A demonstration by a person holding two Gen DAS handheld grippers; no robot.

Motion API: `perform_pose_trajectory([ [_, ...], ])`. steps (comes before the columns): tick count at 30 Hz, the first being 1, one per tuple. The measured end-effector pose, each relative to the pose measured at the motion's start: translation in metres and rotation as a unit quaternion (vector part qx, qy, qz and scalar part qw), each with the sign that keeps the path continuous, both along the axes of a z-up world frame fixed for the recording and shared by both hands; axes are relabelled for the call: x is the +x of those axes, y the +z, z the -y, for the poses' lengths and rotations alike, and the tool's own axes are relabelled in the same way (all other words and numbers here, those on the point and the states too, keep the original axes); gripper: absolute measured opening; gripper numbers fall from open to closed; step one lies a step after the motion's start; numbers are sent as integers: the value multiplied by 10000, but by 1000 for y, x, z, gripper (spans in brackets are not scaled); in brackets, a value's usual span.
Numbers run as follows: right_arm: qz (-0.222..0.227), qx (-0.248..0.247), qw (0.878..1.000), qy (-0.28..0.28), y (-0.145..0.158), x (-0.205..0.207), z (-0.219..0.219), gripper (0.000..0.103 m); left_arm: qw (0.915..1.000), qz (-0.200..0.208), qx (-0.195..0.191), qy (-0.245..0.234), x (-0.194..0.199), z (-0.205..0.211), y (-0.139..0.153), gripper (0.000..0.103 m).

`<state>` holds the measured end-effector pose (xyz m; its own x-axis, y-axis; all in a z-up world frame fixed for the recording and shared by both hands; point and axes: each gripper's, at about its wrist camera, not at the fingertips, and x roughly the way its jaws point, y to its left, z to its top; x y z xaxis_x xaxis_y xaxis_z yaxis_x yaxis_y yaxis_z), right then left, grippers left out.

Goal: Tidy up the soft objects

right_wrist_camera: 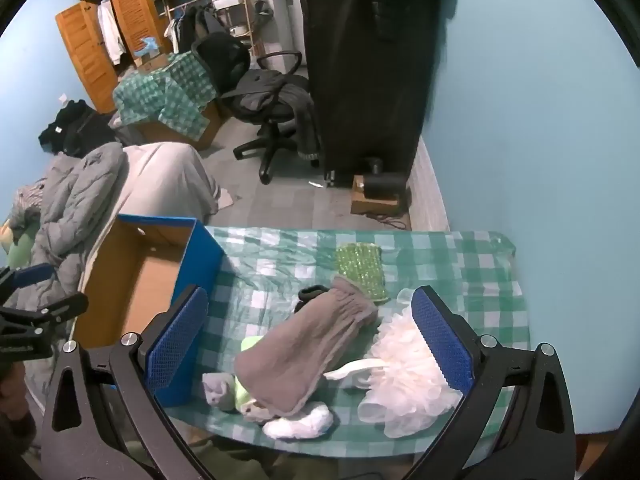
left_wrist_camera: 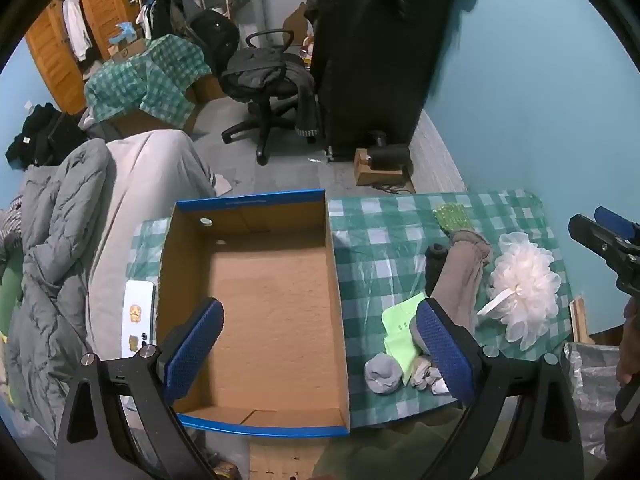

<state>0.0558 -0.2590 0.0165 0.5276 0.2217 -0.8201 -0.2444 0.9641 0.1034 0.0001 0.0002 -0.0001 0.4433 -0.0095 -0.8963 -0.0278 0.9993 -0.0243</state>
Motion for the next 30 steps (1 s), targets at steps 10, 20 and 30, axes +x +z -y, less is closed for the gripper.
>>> perform_pose_trajectory([
  [10,-22,-19,10000,18,-2,2,1,101,9999,-21,-74,89,3,6,2,98],
  [20,-55,-14,10000,36,-3,2,-5,101,9998,-30,-105,180,-1,2,-3,98],
  [30,-89,0,9999,89,-8,-1,-3,101,9999,-26,-23,115,-1,10,-1,98],
])
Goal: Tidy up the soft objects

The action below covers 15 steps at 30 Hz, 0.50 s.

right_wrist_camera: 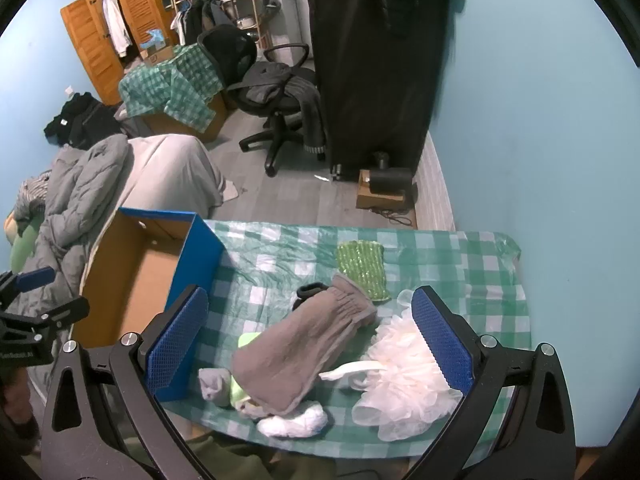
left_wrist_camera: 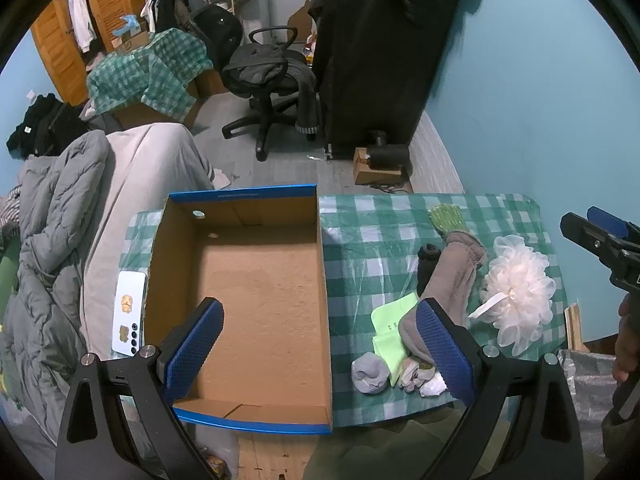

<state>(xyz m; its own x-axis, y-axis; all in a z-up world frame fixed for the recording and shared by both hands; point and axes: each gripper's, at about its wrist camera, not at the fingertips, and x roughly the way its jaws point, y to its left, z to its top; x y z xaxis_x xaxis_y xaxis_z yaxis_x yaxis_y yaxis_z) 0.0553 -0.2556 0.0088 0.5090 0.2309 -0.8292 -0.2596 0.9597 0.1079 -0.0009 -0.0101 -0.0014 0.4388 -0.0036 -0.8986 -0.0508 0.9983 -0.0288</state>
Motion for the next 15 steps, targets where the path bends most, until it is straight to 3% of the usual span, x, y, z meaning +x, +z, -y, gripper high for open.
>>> perform_pose_trajectory([
  [15,-20,20,10000,4,1,3,2,101,10000,10,-2,-25,3,6,2,98],
])
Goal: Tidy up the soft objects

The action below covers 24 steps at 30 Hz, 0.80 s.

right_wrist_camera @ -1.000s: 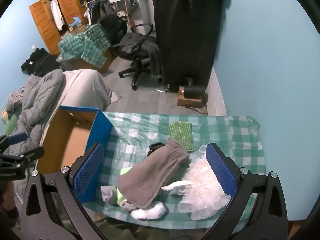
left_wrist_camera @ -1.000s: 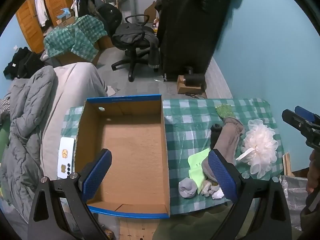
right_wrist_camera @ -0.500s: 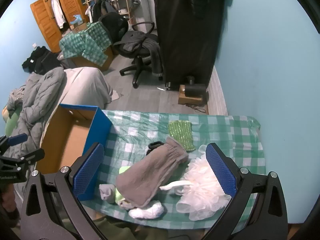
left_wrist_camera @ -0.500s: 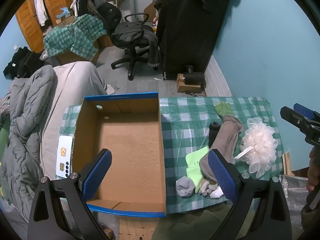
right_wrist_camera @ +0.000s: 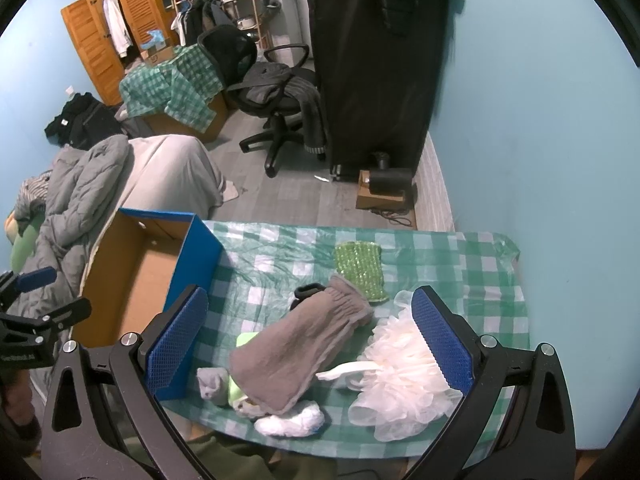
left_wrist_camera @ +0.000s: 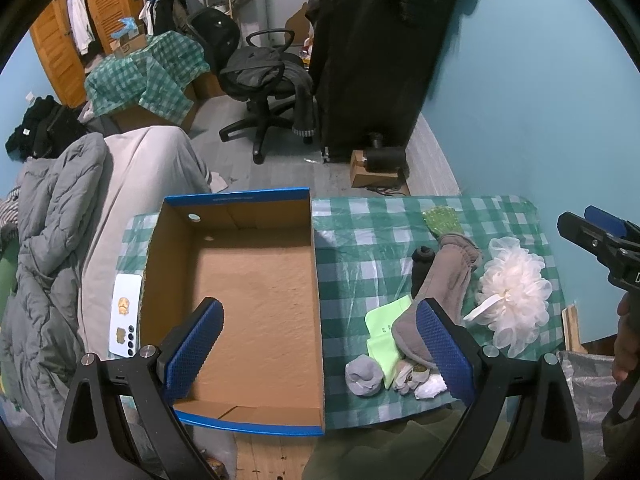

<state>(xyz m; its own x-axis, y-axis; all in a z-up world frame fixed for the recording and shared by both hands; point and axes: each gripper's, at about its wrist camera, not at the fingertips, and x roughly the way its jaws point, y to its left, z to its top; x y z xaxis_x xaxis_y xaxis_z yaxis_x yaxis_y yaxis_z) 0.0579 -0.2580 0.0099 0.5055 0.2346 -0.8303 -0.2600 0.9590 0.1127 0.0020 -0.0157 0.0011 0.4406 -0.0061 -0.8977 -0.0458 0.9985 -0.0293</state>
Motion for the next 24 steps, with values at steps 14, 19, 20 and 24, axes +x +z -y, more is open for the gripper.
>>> perform_pose_trajectory([
  [14,-8,13,10000,-4,1,0,0,101,10000,3,-9,-8,0,5,3,98],
  [19,-6,9,10000,0,1,0,0,101,10000,3,-2,-6,0,8,5,98],
  [20,-10,13,10000,1,1,0,0,101,10000,11,-14,-8,-1,6,3,98],
  [24,-8,15,10000,1,1,0,0,101,10000,9,-14,-6,-2,5,3,98],
])
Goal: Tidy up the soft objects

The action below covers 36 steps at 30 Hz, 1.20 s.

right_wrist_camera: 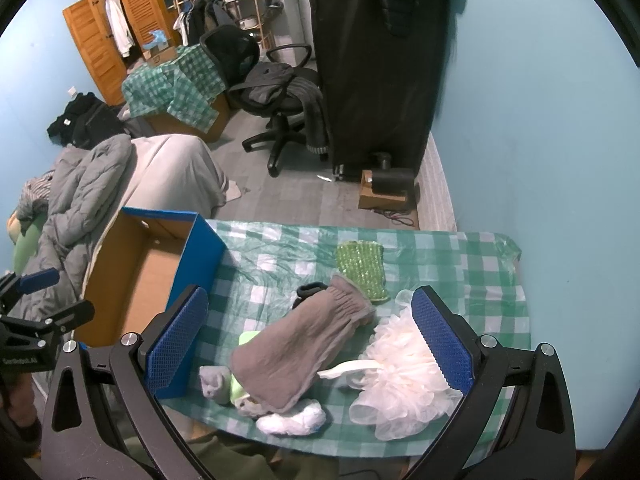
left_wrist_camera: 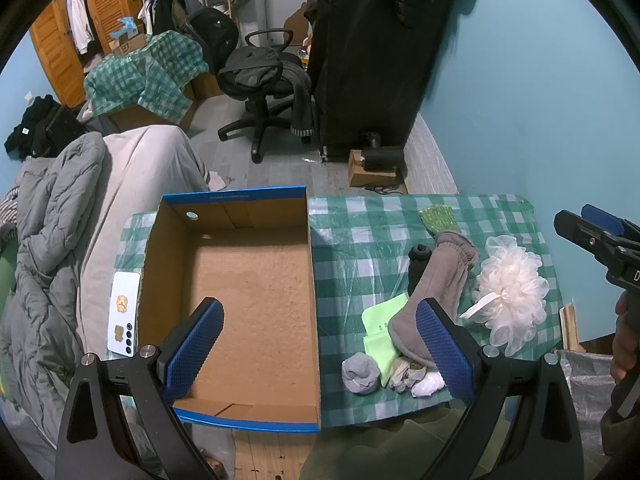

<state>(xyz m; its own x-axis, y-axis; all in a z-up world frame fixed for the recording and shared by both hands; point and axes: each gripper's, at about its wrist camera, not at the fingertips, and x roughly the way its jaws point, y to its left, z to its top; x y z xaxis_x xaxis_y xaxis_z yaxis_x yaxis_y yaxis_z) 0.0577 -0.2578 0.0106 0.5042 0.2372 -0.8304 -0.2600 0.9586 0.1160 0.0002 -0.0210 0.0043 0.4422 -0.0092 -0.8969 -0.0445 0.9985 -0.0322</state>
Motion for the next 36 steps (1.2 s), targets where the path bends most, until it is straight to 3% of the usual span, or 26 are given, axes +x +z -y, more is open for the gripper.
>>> perform_pose_trajectory([
  [36,-37,11,10000,25,-4,1,1,101,9999,-28,-102,-42,-11,7,0,98],
])
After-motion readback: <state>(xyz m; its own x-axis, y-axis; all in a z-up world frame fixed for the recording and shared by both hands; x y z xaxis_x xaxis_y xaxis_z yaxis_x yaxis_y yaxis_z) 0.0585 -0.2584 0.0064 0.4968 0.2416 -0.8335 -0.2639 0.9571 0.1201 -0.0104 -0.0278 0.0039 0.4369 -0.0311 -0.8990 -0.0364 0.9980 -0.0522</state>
